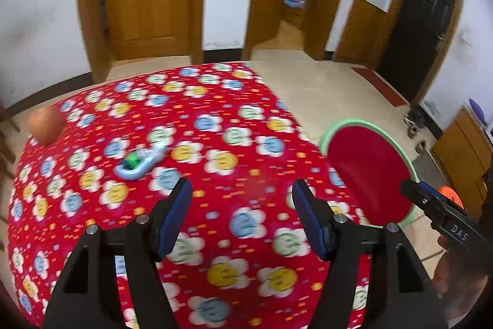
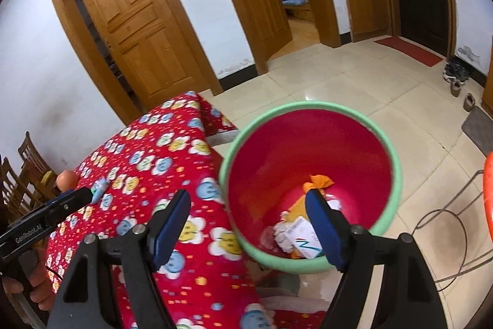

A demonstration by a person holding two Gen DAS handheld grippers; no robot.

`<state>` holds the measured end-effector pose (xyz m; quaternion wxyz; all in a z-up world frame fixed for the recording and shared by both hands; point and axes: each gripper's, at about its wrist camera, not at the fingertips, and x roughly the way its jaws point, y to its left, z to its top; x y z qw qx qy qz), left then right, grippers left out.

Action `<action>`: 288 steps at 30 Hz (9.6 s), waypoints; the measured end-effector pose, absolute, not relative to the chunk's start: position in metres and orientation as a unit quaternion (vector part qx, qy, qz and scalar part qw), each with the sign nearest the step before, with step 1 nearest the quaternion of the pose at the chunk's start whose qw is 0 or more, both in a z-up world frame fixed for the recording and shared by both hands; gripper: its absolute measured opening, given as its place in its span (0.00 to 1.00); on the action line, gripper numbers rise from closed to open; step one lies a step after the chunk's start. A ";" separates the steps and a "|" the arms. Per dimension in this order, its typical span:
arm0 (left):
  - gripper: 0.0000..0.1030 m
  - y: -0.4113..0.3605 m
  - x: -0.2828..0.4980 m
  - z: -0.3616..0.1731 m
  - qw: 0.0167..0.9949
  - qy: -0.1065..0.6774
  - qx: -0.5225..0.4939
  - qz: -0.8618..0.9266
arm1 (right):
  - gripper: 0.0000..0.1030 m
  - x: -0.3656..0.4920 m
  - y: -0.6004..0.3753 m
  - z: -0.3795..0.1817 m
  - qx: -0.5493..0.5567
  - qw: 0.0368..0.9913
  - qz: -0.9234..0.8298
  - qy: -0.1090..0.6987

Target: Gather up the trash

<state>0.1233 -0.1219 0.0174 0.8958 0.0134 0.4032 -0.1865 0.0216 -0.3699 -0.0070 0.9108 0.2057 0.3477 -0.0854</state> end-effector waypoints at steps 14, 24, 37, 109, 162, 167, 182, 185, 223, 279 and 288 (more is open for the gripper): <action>0.66 -0.009 0.134 0.010 0.913 0.403 -0.029 -0.059 | 0.76 0.067 -0.276 0.003 0.177 0.914 -0.001 0.364; 0.66 0.045 0.142 -0.010 0.911 0.408 -0.064 0.002 | 0.72 0.119 -0.212 -0.016 0.165 0.895 0.050 0.412; 0.66 0.074 0.155 -0.031 0.904 0.417 -0.093 0.020 | 0.57 0.181 -0.159 -0.044 0.193 0.863 0.088 0.459; 0.27 -0.039 0.221 -0.064 0.880 0.461 -0.034 -0.108 | 0.36 0.195 -0.230 -0.061 0.196 0.870 0.027 0.452; 0.35 -0.014 0.162 -0.043 0.884 0.454 -0.038 -0.101 | 0.12 0.092 -0.273 0.011 0.174 0.918 0.021 0.355; 0.36 -0.018 0.165 -0.051 0.880 0.464 -0.027 -0.096 | 0.12 0.084 -0.286 0.009 0.175 0.918 0.009 0.355; 0.31 -0.027 0.157 -0.046 0.886 0.451 -0.023 -0.102 | 0.12 0.065 -0.316 0.004 0.189 0.916 -0.014 0.353; 0.31 -0.034 0.152 -0.040 0.887 0.446 -0.024 -0.113 | 0.12 0.063 -0.321 0.005 0.190 0.917 -0.020 0.351; 0.31 -0.248 0.126 0.012 0.857 0.400 0.041 -0.324 | 0.33 0.019 -0.445 -0.037 0.257 0.885 -0.130 0.366; 0.76 -0.088 0.038 0.039 0.927 0.364 0.019 -0.088 | 0.97 -0.038 -0.287 0.023 0.171 0.933 -0.034 0.314; 0.76 -0.065 0.015 0.036 0.931 0.360 0.005 -0.066 | 0.97 -0.052 -0.262 0.029 0.141 0.943 -0.038 0.299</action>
